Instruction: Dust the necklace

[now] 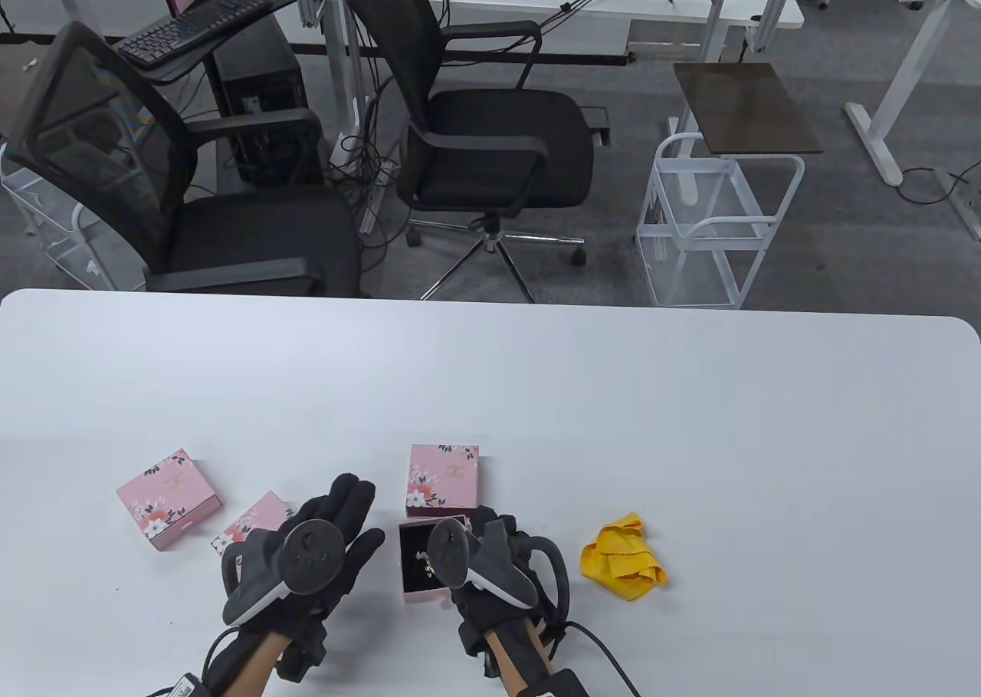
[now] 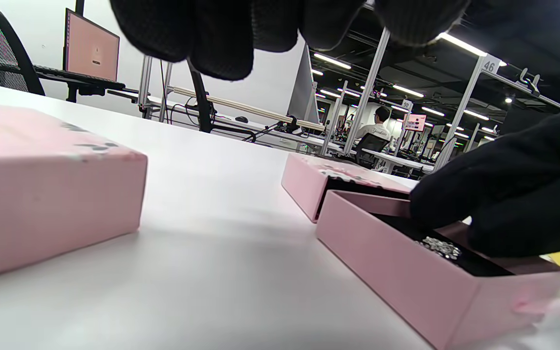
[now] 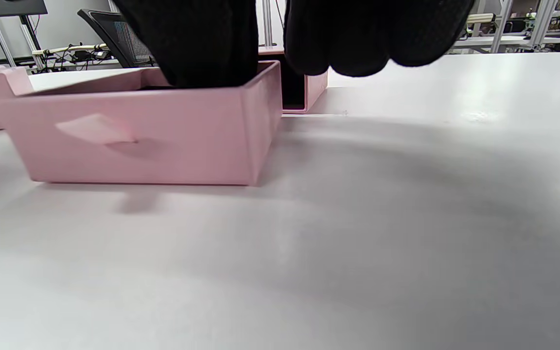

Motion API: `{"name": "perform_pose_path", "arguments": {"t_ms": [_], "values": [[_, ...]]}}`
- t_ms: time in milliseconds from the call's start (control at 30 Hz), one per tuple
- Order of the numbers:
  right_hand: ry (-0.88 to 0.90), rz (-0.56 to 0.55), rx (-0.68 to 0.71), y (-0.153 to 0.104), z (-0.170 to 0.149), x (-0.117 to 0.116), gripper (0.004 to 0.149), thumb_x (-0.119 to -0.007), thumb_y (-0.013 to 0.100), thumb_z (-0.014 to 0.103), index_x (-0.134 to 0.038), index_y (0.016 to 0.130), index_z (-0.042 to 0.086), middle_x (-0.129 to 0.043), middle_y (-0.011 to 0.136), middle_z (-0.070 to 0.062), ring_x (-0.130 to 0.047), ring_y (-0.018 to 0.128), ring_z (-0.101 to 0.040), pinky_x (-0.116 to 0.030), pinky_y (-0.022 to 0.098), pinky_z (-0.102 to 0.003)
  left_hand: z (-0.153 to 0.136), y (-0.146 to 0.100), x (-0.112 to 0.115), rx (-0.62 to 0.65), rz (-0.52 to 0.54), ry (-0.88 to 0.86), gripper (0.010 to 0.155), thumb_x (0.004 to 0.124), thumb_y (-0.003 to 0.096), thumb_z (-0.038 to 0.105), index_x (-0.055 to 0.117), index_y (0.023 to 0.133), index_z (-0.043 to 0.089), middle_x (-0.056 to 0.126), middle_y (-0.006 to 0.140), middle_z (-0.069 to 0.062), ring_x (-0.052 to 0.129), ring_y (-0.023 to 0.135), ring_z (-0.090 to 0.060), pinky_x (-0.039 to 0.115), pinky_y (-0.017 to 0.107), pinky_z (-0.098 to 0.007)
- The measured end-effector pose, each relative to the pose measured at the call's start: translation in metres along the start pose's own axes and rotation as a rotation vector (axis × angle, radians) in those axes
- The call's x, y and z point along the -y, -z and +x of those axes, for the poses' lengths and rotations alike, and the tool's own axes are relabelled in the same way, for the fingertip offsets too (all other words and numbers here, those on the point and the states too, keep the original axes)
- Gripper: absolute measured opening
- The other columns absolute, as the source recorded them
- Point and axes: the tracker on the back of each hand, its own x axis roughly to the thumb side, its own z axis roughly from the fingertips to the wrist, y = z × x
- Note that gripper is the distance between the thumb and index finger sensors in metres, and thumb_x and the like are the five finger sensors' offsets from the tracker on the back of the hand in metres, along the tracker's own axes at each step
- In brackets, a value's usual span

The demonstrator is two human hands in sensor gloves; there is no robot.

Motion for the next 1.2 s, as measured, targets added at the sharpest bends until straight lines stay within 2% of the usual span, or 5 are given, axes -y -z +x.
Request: {"name": "perform_pose_path", "arguments": {"t_ms": [100, 467, 700, 1000, 1200], "values": [[-0.014, 0.043, -0.011, 0.001, 0.001, -0.004, 0.050, -0.078, 0.064, 0.028, -0.061, 0.110, 0.017, -0.049, 0.113, -0.033, -0.058, 0.091, -0.057, -0.056, 0.068, -0.064, 0.000, 0.000, 0.001, 0.000, -0.009, 0.006, 0.063, 0.062, 0.0582, 0.055, 0.049, 0.115, 0.030, 0.049, 0.124, -0.001, 0.066, 0.103, -0.029, 0.063, 0.074, -0.053], [-0.107, -0.064, -0.051, 0.000, 0.014, -0.005, 0.046, -0.085, 0.060, 0.029, -0.072, 0.103, 0.016, -0.056, 0.111, -0.032, -0.063, 0.089, -0.056, -0.060, 0.066, -0.064, 0.002, -0.002, 0.000, 0.014, -0.010, -0.016, 0.063, 0.061, 0.0583, 0.055, 0.049, 0.115, 0.030, 0.050, 0.124, -0.001, 0.066, 0.102, -0.030, 0.063, 0.073, -0.052], [-0.132, -0.075, -0.048, 0.001, 0.017, -0.006, 0.040, -0.085, 0.060, 0.027, -0.076, 0.098, 0.017, -0.056, 0.110, -0.032, -0.063, 0.089, -0.056, -0.060, 0.066, -0.064, 0.004, -0.002, 0.000, 0.020, -0.011, -0.017, 0.063, 0.061, 0.0583, 0.055, 0.049, 0.115, 0.030, 0.050, 0.124, -0.001, 0.066, 0.103, -0.029, 0.063, 0.073, -0.052], [-0.083, -0.064, -0.041, -0.001, 0.014, -0.006, 0.040, -0.082, 0.061, 0.028, -0.075, 0.099, 0.016, -0.054, 0.111, -0.033, -0.059, 0.090, -0.058, -0.058, 0.067, -0.064, 0.003, -0.003, 0.000, 0.023, 0.005, -0.025, 0.063, 0.061, 0.0584, 0.055, 0.049, 0.115, 0.030, 0.050, 0.124, -0.002, 0.066, 0.102, -0.029, 0.063, 0.073, -0.052], [0.060, -0.171, -0.007, -0.011, 0.007, 0.012, 0.041, -0.079, 0.062, 0.027, -0.073, 0.100, 0.016, -0.059, 0.109, -0.031, -0.063, 0.089, -0.056, -0.060, 0.066, -0.064, 0.001, -0.004, -0.003, 0.023, 0.027, -0.043, 0.063, 0.061, 0.0583, 0.055, 0.049, 0.115, 0.030, 0.050, 0.124, -0.002, 0.066, 0.102, -0.029, 0.063, 0.073, -0.052]]}}
